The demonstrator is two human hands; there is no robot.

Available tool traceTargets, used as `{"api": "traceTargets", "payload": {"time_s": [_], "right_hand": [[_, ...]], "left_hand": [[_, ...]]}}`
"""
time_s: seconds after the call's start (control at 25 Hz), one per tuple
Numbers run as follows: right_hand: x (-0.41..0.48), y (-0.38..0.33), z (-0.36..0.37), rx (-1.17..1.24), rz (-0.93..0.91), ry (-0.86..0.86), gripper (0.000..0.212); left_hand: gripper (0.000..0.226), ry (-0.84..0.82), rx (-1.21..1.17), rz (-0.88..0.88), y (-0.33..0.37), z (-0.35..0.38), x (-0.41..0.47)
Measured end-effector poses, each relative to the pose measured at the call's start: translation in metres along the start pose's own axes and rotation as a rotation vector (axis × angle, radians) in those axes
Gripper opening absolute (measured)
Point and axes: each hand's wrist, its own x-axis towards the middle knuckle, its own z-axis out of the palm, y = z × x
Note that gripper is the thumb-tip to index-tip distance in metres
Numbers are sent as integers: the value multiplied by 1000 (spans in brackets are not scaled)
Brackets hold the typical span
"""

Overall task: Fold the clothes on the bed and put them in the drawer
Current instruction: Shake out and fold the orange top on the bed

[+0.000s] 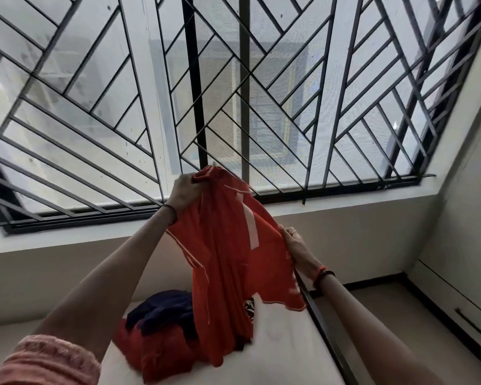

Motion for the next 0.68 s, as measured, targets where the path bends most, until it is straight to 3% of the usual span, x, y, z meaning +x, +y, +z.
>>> {"api": "traceTargets", "payload": {"time_s": [0.08, 0.28, 0.36, 0.52, 0.6, 0.68], "right_hand": [[-7, -9, -13, -26, -34, -88, 33], [-9, -7, -60, -268, -10, -345, 46], [-8, -4, -71, -309, 21, -319, 48], [-9, -3, -68, -296, -29, -164, 16], [-11, -4, -62, -235, -89, -72, 16], [-16, -11, -59, -189, -137, -68, 32]], "left_hand": [[67, 20, 13, -38, -9, -1, 0], [42, 90, 20, -152, -20, -5, -3], [53, 87, 17, -175, -25, -6, -5], [55, 74, 19, -207, -26, -4, -8], [55, 86, 9, -219, -27, -4, -7], [54, 104, -4, -234, -32, -7, -4]]}}
